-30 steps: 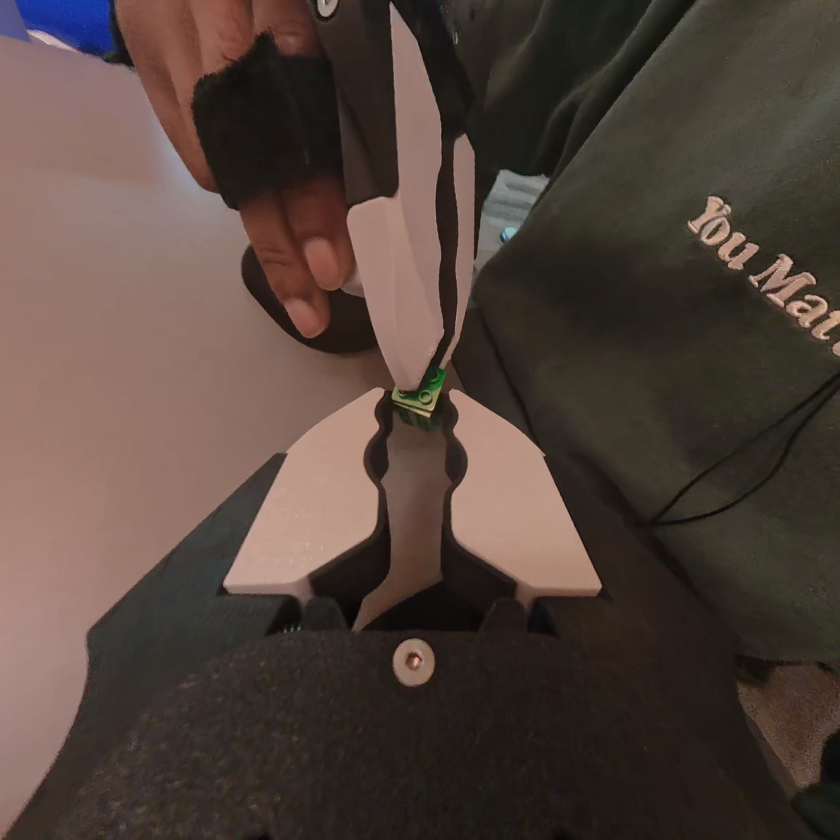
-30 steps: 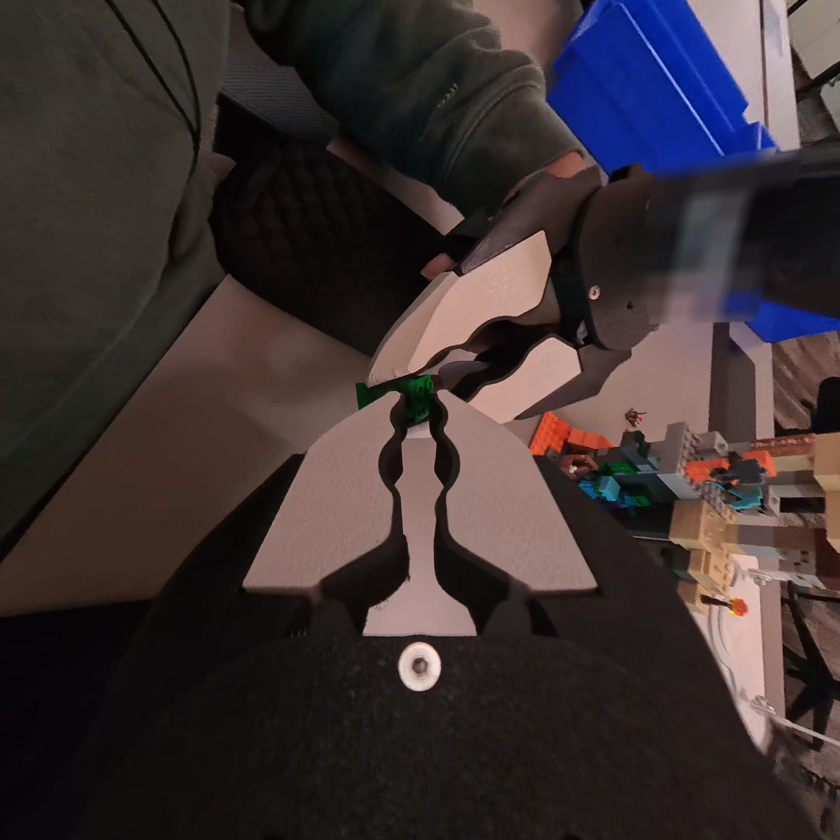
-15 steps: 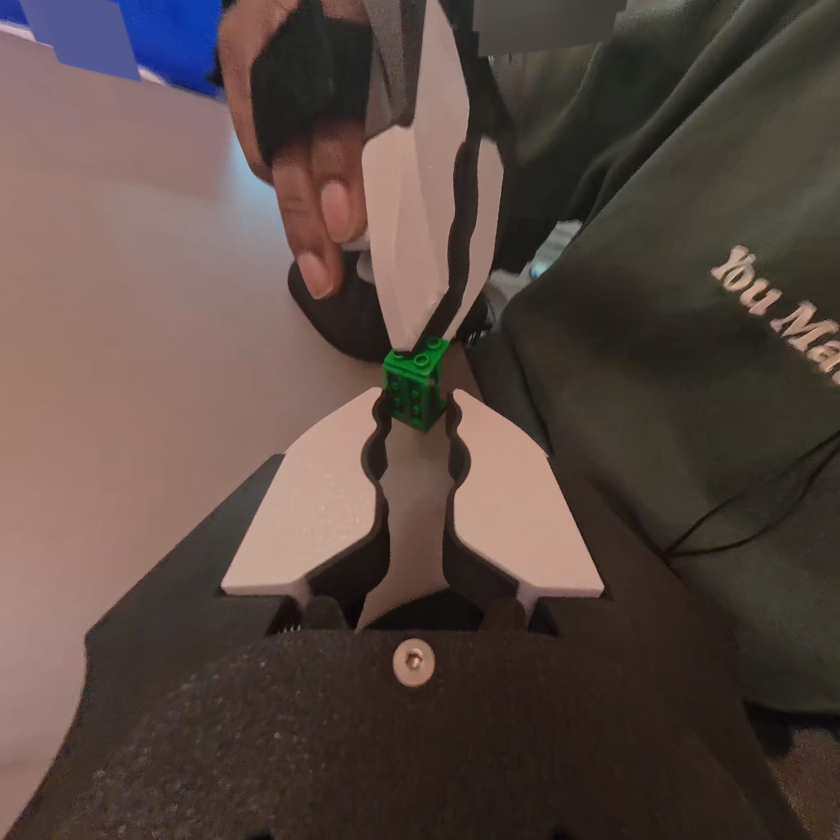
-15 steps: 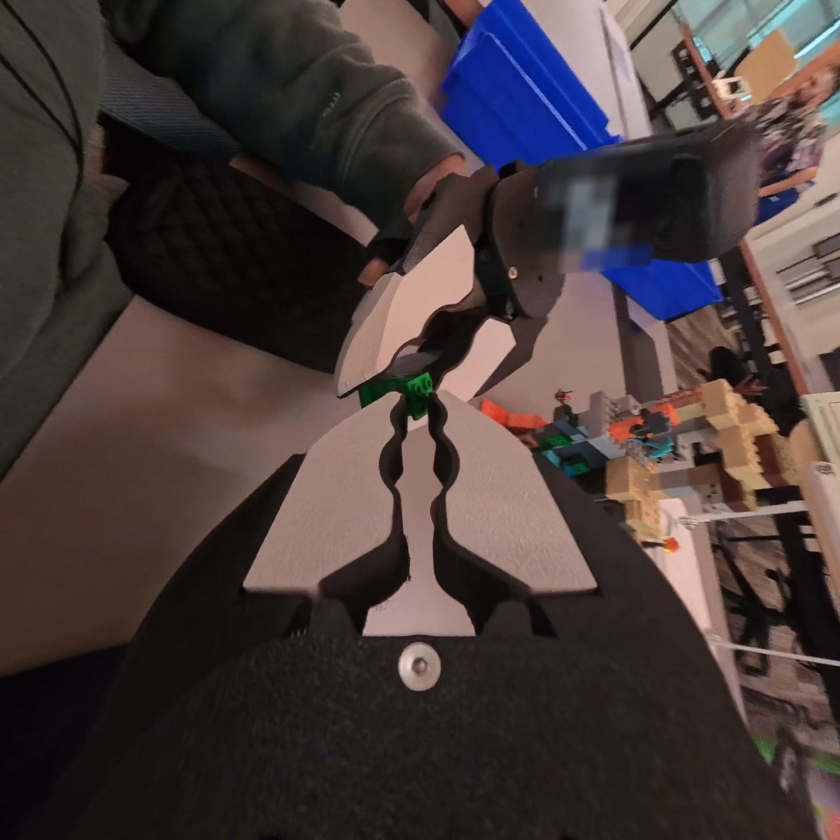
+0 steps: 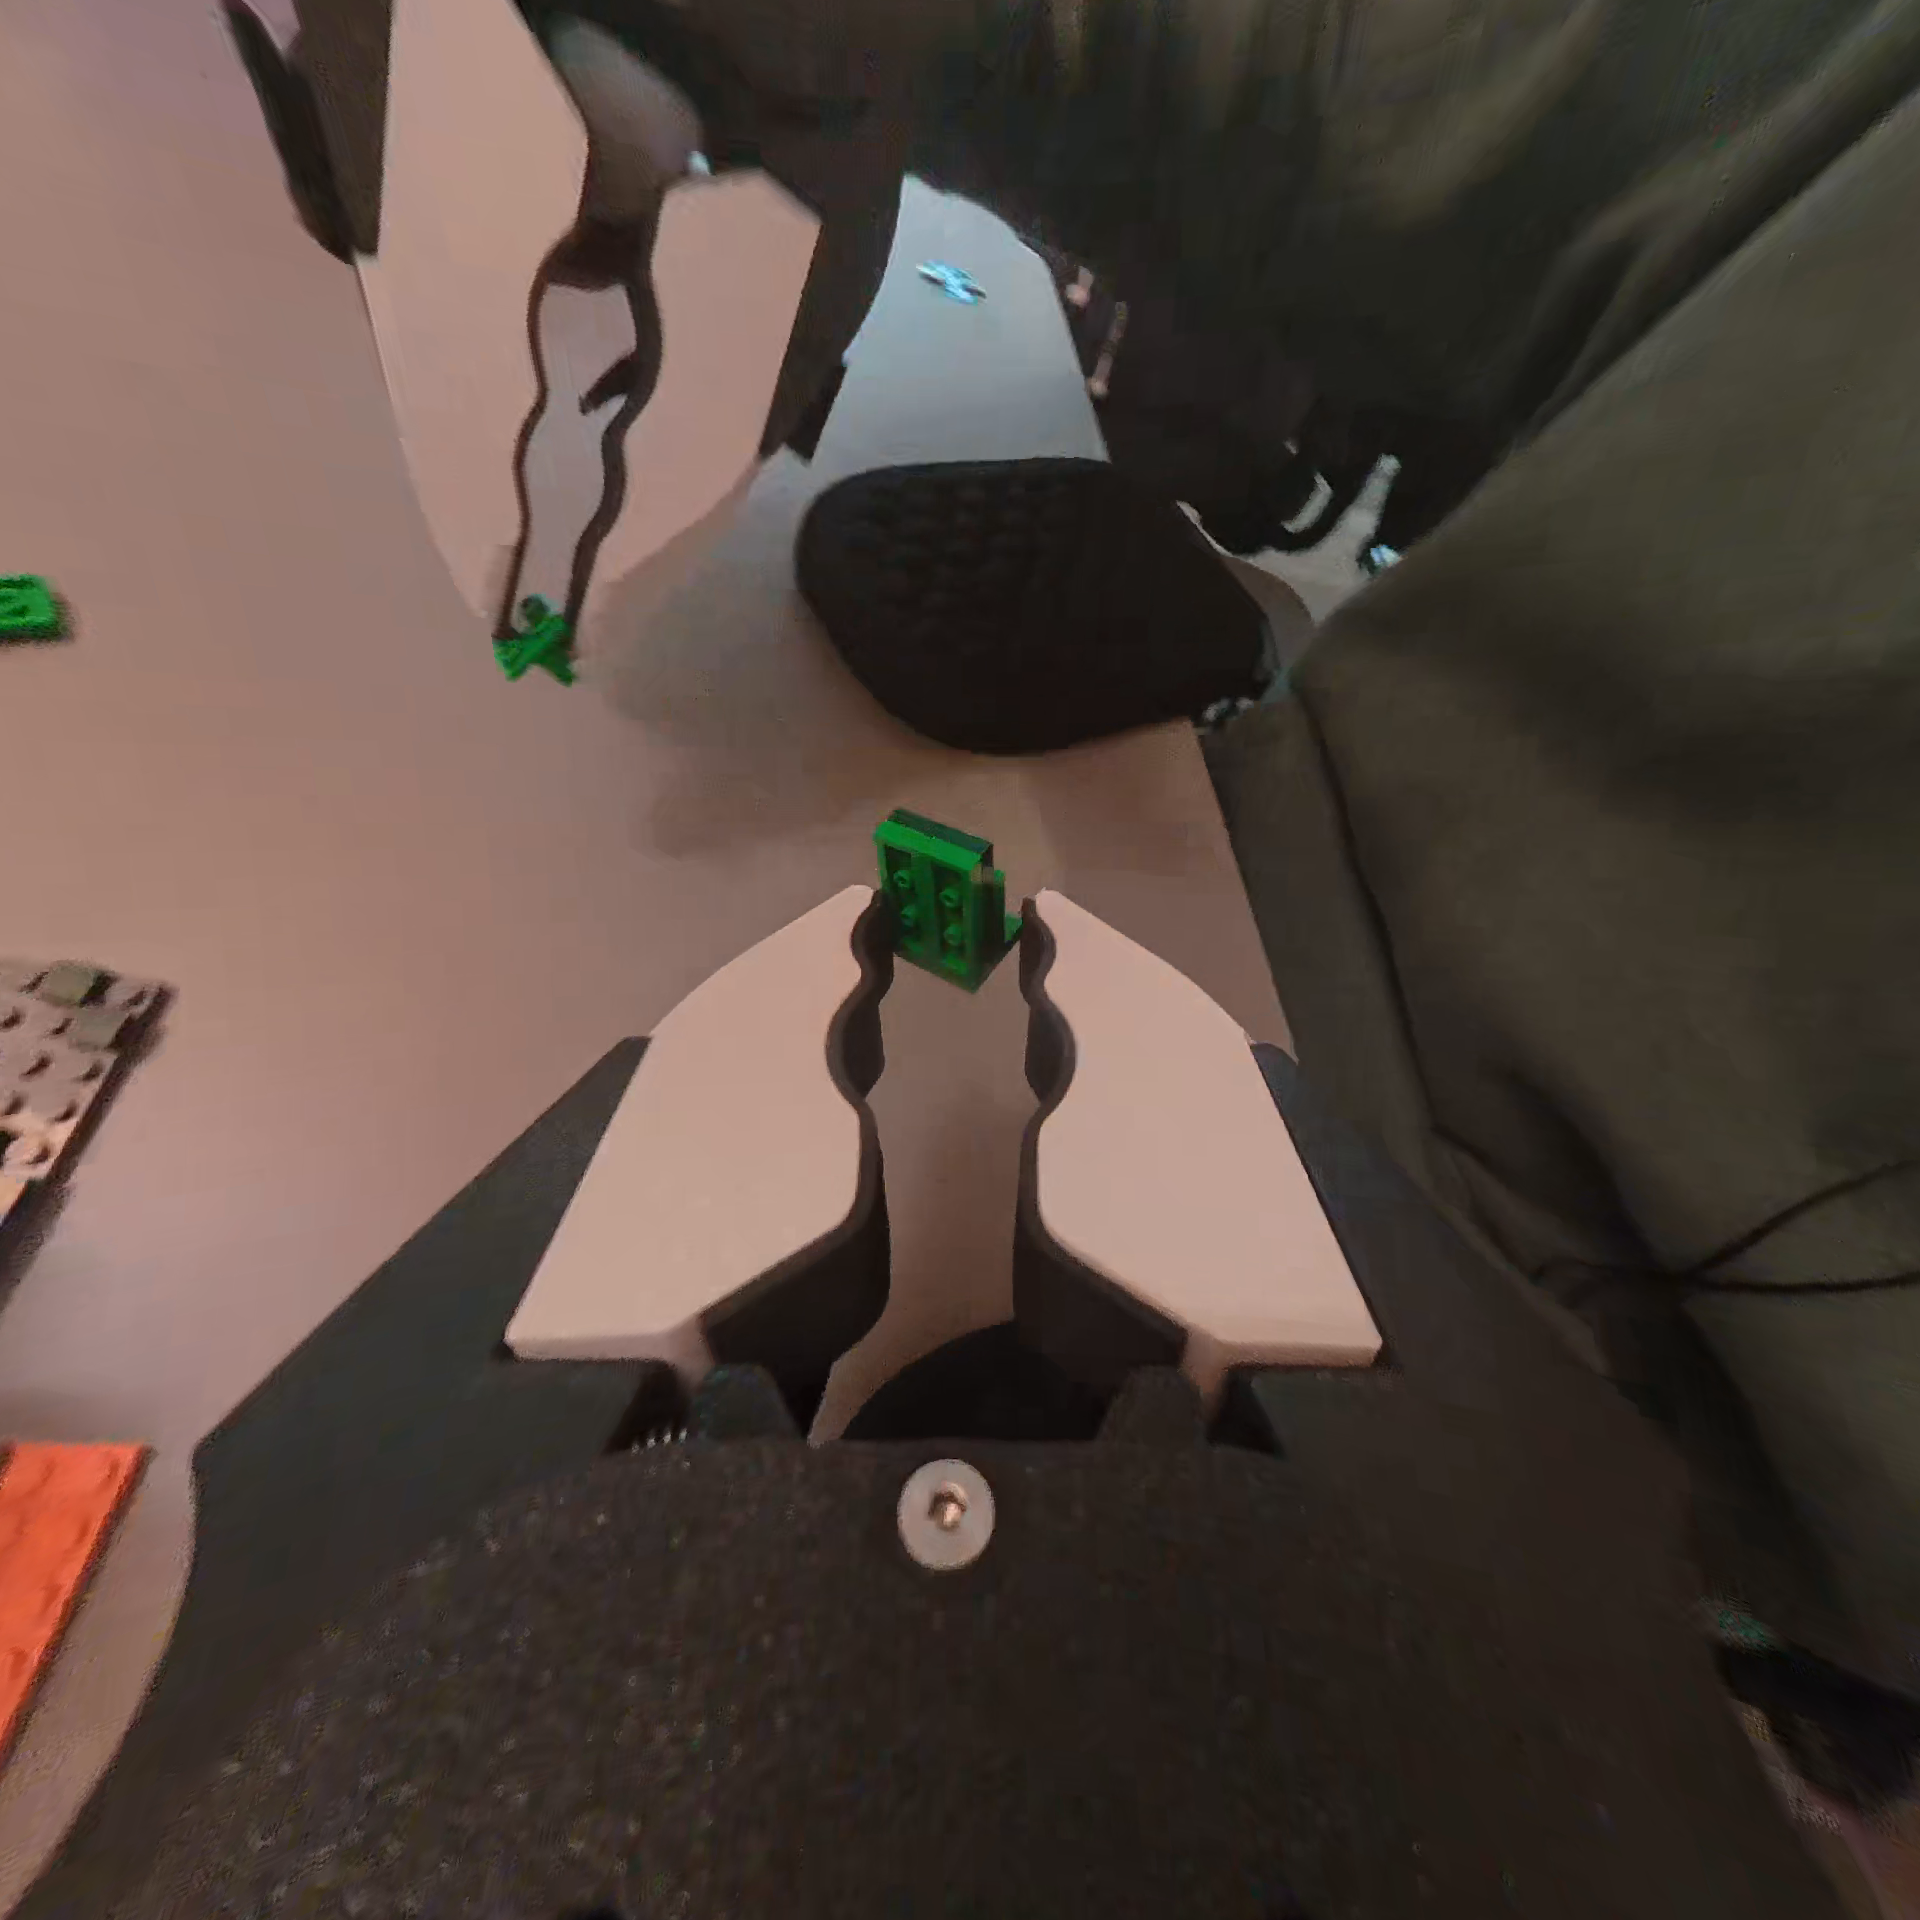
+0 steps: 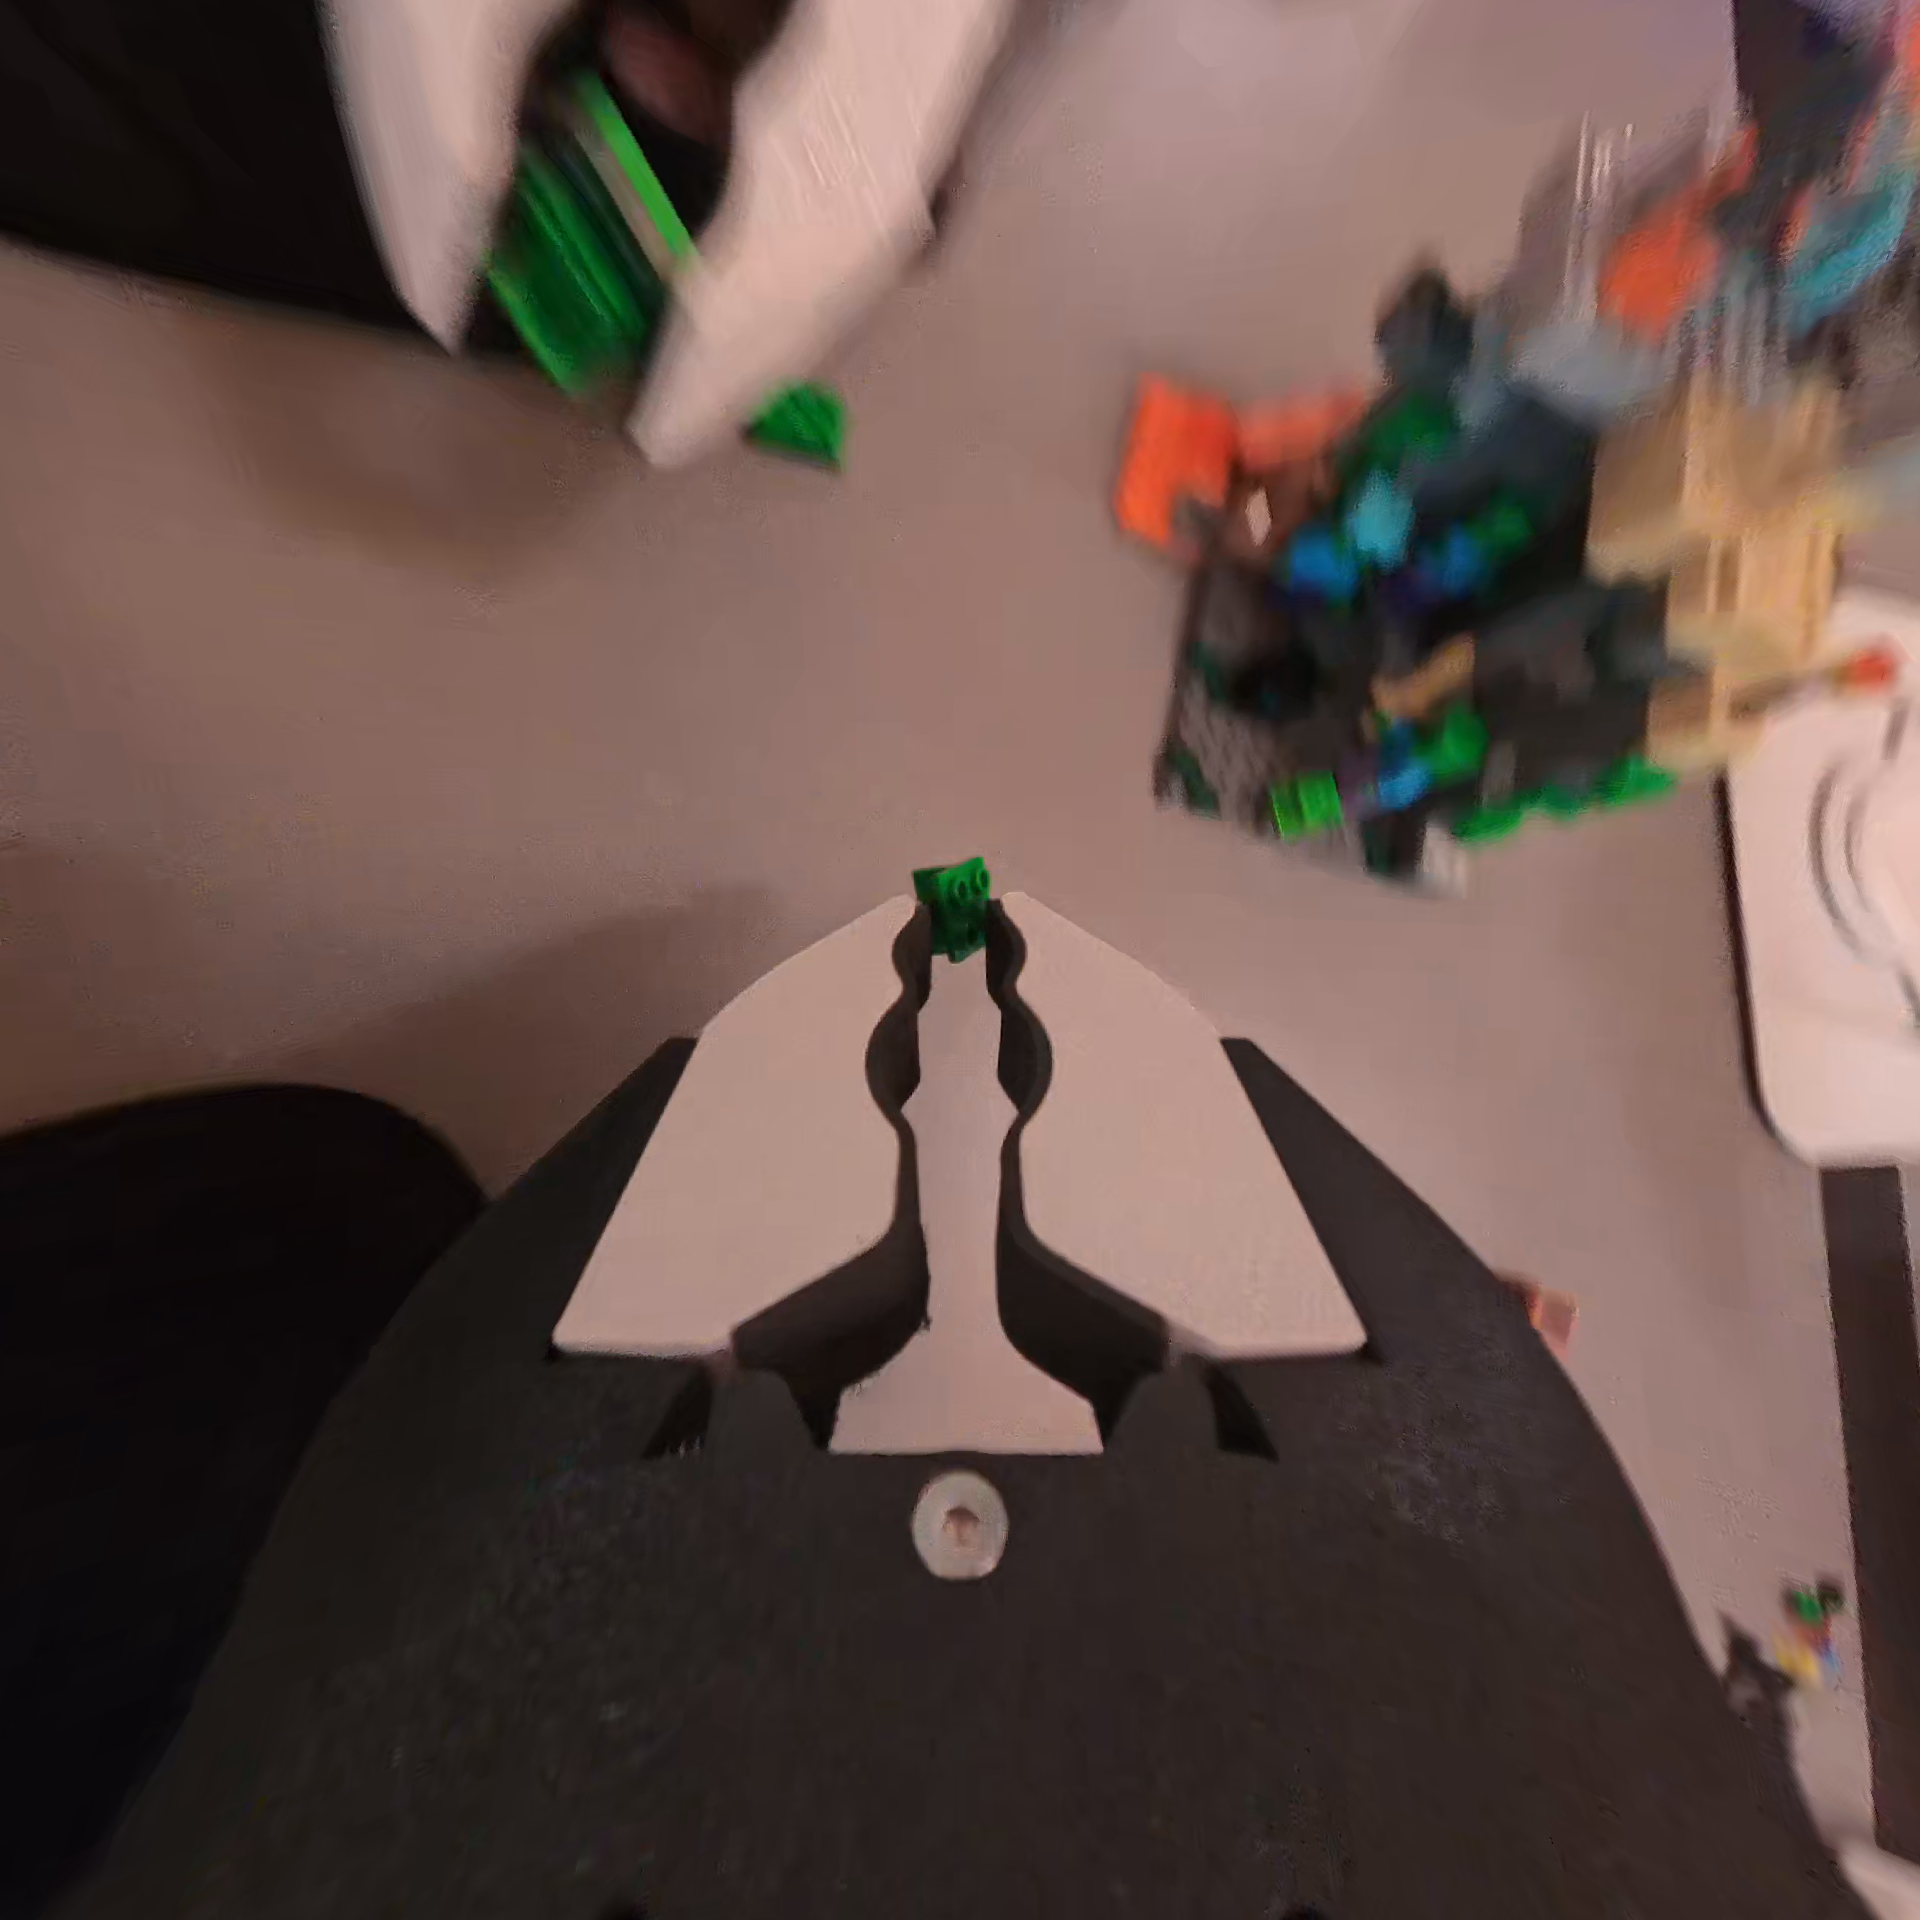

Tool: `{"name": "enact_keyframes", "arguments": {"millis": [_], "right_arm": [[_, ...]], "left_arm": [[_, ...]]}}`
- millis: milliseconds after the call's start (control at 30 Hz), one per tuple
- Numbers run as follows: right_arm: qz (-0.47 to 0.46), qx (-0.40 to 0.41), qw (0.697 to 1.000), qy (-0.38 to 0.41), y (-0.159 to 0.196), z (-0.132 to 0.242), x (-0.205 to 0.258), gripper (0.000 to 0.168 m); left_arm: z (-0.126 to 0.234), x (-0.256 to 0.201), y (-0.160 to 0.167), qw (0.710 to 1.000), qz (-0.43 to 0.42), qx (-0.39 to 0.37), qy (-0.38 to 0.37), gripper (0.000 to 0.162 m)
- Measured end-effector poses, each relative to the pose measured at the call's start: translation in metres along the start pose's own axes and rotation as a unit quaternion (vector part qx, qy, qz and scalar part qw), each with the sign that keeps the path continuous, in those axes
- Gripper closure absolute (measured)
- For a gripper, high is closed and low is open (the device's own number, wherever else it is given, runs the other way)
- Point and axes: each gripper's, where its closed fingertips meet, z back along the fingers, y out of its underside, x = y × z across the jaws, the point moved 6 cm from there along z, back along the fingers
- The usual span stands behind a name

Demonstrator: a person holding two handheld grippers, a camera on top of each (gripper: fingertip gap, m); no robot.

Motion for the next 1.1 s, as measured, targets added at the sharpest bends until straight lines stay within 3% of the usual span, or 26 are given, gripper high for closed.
{"name": "enact_keyframes", "arguments": {"millis": [100, 267, 367, 500, 633, 700, 833, 933, 1100], "right_arm": [[-0.031, 0.042, 0.999, 0.009, 0.027, -0.022, -0.008, 0.158], [-0.046, 0.043, 0.998, 0.003, 0.026, -0.030, -0.014, 0.142], [-0.033, 0.006, 0.999, 0.007, 0.010, -0.020, -0.012, 0.139], [0.038, -0.092, 0.995, 0.005, -0.038, 0.002, 0.016, 0.145], [0.100, -0.120, 0.988, 0.020, -0.070, 0.008, 0.041, 0.149], [0.091, -0.131, 0.987, 0.031, -0.075, 0.011, 0.044, 0.150], [-0.013, -0.180, 0.983, 0.034, -0.074, 0.018, 0.043, 0.150], [-0.032, -0.225, 0.971, 0.078, -0.072, 0.023, 0.046, 0.150], [0.102, -0.213, 0.953, 0.191, -0.086, 0.023, 0.066, 0.154]], "left_arm": [[0.002, 0.009, 0.003, 0.999, 0.025, -0.026, -0.036, 0.139], [0.004, 0.013, 0.009, 0.997, 0.045, -0.030, -0.051, 0.139], [0.003, 0.014, 0.010, 0.997, 0.048, -0.030, -0.046, 0.139], [-0.001, 0.010, 0.008, 0.998, 0.052, -0.038, -0.005, 0.139], [-0.005, 0.005, -0.002, 0.997, 0.049, -0.056, 0.032, 0.139], [-0.004, 0.003, -0.007, 0.995, 0.046, -0.076, 0.036, 0.139], [0.006, 0.000, -0.014, 0.990, 0.022, -0.137, 0.013, 0.139], [0.011, -0.003, -0.018, 0.984, 0.028, -0.177, 0.014, 0.139], [0.009, -0.006, -0.021, 0.974, 0.073, -0.208, 0.057, 0.139]]}}
